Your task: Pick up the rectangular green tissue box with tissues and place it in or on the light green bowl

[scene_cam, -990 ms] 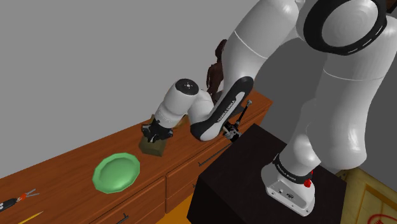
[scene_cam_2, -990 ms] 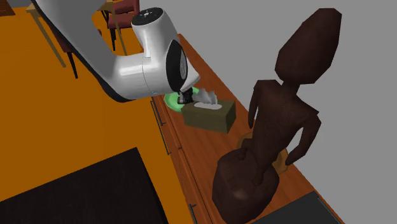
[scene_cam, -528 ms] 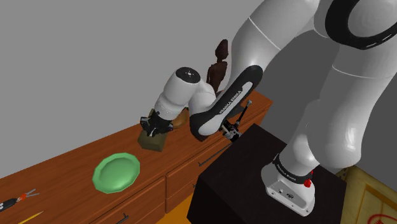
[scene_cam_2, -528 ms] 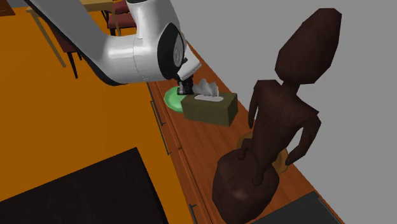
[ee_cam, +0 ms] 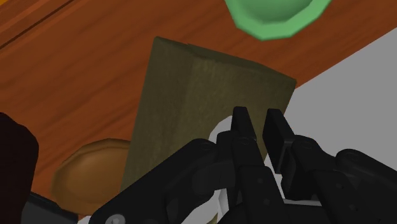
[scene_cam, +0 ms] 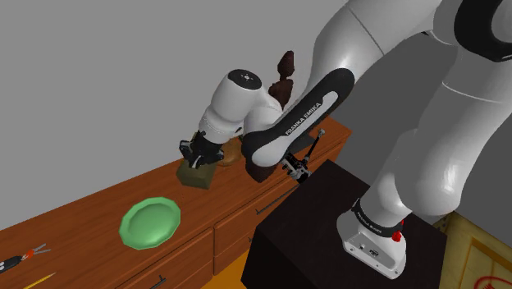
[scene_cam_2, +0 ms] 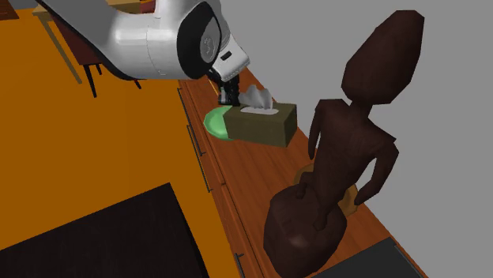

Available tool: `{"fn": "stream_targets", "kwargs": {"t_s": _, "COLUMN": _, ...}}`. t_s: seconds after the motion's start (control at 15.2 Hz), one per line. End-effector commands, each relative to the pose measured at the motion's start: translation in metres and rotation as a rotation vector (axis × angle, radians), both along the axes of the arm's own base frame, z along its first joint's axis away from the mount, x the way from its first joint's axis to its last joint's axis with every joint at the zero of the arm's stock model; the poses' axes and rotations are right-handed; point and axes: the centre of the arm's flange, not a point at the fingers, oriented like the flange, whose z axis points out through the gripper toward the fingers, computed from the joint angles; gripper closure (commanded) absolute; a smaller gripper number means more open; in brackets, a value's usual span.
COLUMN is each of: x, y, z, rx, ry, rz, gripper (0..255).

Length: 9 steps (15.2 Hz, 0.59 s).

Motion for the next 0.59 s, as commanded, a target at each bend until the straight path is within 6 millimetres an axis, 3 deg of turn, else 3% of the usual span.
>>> {"fn": "stream_targets", "kwargs": {"t_s": 0.0, "x": 0.001, "y": 0.013, "z": 0.008, "rx": 0.000, "ry": 0.000, "rz": 0.000, "gripper": 255}}
{"fn": "stream_targets", "kwargs": {"t_s": 0.53, "x": 0.015, "y": 0.115, "z": 0.032, "rx": 0.000, "ry": 0.000, "rz": 0.000, "gripper": 255}}
